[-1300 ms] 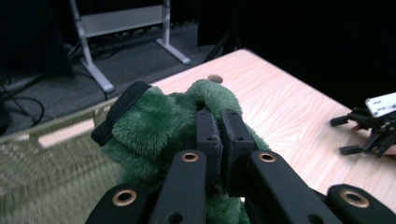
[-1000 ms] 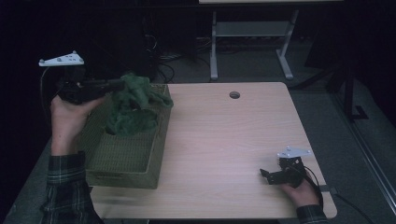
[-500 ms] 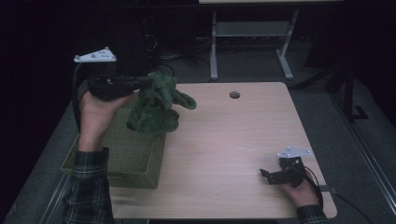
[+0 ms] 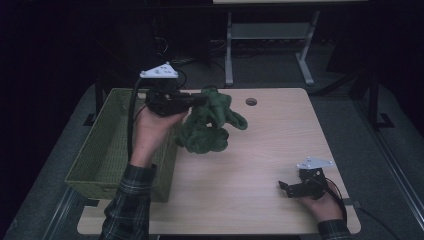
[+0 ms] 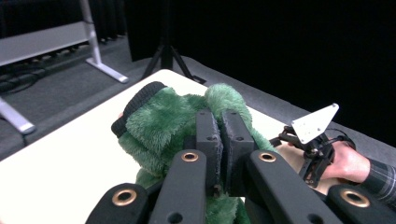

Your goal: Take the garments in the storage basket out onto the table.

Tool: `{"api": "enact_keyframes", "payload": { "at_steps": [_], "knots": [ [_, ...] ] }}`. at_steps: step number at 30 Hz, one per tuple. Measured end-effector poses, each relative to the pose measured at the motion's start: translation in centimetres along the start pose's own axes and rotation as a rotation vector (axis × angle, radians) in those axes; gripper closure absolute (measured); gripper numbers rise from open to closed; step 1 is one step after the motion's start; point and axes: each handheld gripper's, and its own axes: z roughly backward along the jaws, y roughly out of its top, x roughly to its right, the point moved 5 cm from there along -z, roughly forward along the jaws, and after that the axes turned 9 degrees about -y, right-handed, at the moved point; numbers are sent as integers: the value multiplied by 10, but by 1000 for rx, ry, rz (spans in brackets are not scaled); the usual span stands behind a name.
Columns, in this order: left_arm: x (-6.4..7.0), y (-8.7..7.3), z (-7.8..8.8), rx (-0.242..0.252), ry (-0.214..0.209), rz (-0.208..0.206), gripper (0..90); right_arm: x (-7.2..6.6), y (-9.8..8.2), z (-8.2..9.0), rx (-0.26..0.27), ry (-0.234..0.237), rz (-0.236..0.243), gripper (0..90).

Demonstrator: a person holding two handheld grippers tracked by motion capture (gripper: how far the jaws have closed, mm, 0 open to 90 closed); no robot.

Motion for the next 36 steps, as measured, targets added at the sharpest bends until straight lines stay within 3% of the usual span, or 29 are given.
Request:
{"api": "enact_keyframes", "payload": {
  "at_steps": [6,10,21,28,36],
  "knots": [
    [6,-13,-25,-2,-34,20,870,0,0,0,0,0,1,21],
    [11,-30,-50,-6,-72,30,870,0,0,0,0,0,1,21],
    [16,-64,-102,-10,-120,61,868,0,0,0,-1,1,-1,21],
    [14,-88,-135,-20,-150,84,866,0,0,0,2,-1,3,21],
    [-2,-121,-156,-59,-142,137,857,1,0,0,2,-2,5,21]
  ]
}}
